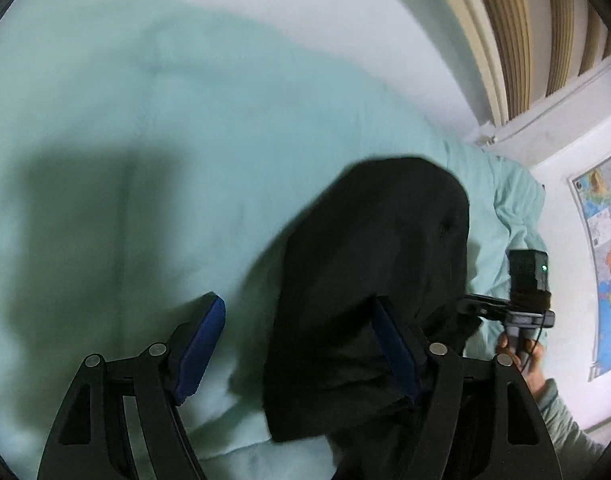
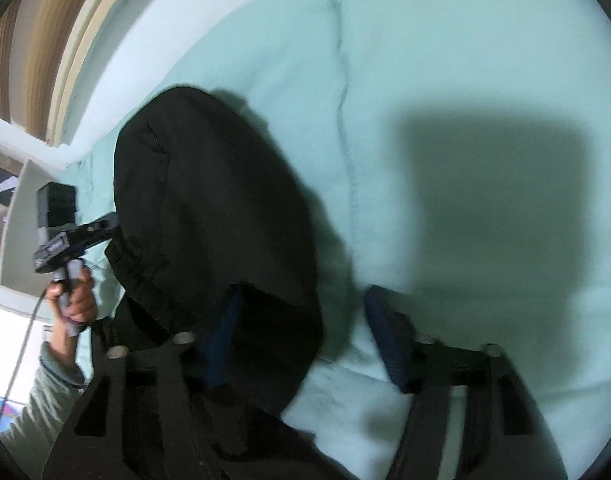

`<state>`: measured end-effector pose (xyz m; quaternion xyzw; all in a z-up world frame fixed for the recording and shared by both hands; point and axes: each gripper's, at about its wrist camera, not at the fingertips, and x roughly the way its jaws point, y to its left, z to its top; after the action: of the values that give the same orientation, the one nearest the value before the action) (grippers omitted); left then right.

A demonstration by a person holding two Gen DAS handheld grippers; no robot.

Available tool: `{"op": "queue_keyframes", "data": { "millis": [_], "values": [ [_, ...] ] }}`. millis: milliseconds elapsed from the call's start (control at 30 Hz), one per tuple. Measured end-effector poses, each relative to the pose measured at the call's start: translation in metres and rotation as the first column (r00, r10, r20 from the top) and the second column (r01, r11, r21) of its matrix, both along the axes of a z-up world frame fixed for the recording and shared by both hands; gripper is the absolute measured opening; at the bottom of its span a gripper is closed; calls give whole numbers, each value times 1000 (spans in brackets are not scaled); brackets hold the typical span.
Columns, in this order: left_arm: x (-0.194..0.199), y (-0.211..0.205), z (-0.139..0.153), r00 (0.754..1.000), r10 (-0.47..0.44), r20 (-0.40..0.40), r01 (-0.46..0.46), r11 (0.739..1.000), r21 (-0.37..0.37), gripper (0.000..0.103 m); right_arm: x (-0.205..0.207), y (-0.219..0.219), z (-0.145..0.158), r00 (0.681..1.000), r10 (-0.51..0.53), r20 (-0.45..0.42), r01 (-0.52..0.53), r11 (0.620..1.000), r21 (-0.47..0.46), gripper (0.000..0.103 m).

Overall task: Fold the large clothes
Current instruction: 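Close the right tool on the hood and lift it with both tools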

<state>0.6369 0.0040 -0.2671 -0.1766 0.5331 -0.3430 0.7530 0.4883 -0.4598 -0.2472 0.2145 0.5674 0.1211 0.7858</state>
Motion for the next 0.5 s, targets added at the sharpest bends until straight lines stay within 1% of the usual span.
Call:
{"op": "queue_keyframes", "data": {
  "millis": [33, 67, 100, 133, 167, 200, 233, 267, 333, 400, 467, 500],
  "values": [
    [-1, -4, -3, 1000, -3, -7, 3, 1000, -3, 77, -2, 8, 5, 1000, 6, -2, -6, 1000, 7, 45],
    [-3, -9, -6, 1000, -2, -8, 2, 1000, -3, 77, -3, 5, 10, 1000, 7, 3, -7, 1000, -9, 42],
    [-6, -11, -5, 1000, -5, -1, 5, 1000, -1, 74, -2, 13, 11, 1000, 17, 13, -17, 999, -40, 40],
    [-12, -13, -1, 1000, -16, 24, 16, 1000, 7, 50, -3, 16, 16, 999, 25, 22, -23, 998, -58, 39],
    [-15, -22, 4, 999, -29, 40, 28, 999, 18, 38, -4, 25, 18, 999, 34, 34, -31, 996, -80, 35],
    [-21, -24, 14, 996, -36, 77, 33, 999, 42, 30, -6, 34, 22, 998, 46, 48, -41, 994, -104, 28],
    [-27, -36, 24, 993, -42, 115, 36, 998, 55, 20, -10, 39, 31, 996, 57, 64, -48, 991, -124, 24],
    [-35, -37, 36, 987, -59, 152, 51, 997, 56, 16, -8, 52, 34, 995, 65, 77, -54, 989, -138, 20],
    [-56, -35, 60, 972, -86, 220, 79, 996, 40, 15, -27, 62, 57, 988, 95, 123, -71, 979, -189, 18],
    [-88, -29, 90, 950, -103, 294, 90, 994, 59, 15, -50, 74, 81, 976, 135, 172, -91, 966, -242, 16],
    [-114, -24, 111, 931, -122, 345, 104, 992, 72, 15, -75, 93, 104, 960, 178, 216, -106, 945, -310, 14],
    [-135, -21, 126, 914, -132, 384, 105, 990, 89, 15, -89, 105, 115, 951, 203, 235, -114, 932, -345, 14]
  ]
}}
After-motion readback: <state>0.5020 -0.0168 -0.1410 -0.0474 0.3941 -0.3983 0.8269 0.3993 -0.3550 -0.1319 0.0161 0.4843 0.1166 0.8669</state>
